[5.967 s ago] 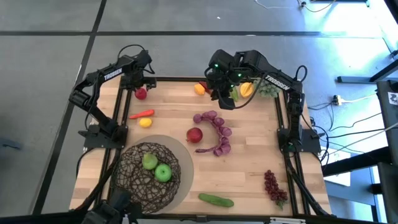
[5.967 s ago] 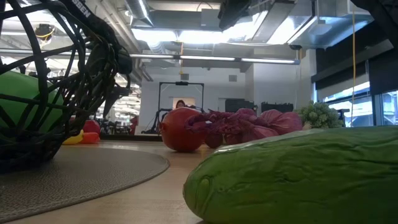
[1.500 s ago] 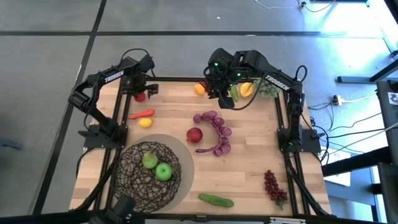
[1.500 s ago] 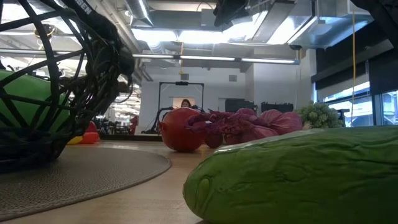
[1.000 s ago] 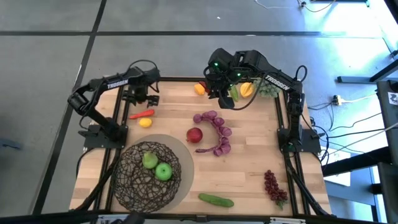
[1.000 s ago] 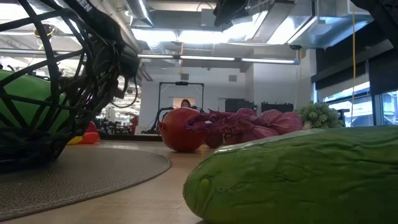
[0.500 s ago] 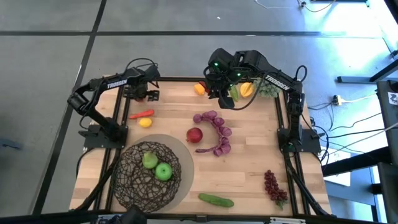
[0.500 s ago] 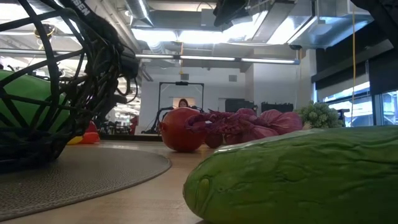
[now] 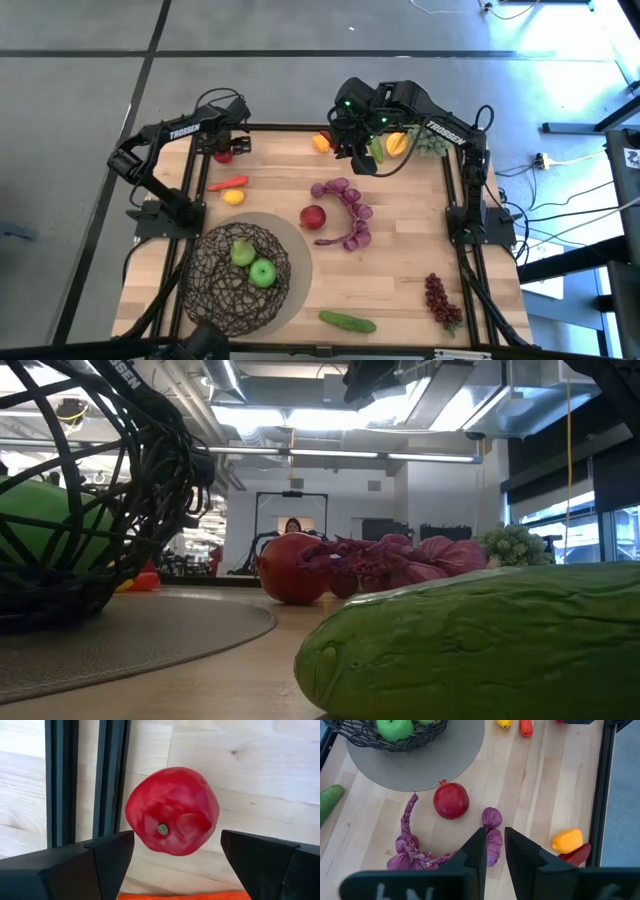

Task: Build produce basket
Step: Put the red tomato into the black wire basket

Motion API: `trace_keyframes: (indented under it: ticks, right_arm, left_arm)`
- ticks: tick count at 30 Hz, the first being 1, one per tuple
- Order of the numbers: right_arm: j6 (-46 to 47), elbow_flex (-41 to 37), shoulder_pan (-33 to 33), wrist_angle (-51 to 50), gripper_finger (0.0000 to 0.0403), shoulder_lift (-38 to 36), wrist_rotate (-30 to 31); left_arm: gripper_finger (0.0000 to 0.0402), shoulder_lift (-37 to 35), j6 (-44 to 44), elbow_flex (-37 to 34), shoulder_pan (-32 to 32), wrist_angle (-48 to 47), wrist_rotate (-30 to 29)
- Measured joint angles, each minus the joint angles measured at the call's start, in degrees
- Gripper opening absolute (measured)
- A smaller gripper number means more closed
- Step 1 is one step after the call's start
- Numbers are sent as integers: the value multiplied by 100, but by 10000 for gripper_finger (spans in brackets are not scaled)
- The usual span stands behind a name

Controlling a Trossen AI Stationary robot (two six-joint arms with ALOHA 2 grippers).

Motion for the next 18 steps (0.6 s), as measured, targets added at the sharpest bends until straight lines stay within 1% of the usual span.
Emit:
trace_keyframes:
  ticks: [7,14,18]
  right_arm:
    - [-2,0,-48,0,64,0,0]
    - [-4,0,-138,0,64,0,2]
    - [-22,0,-205,2,64,0,0]
  left_arm:
    - [291,0,5,0,8,61,-53]
    - [291,41,-200,0,40,119,-24]
    - [291,106,-391,0,69,196,139]
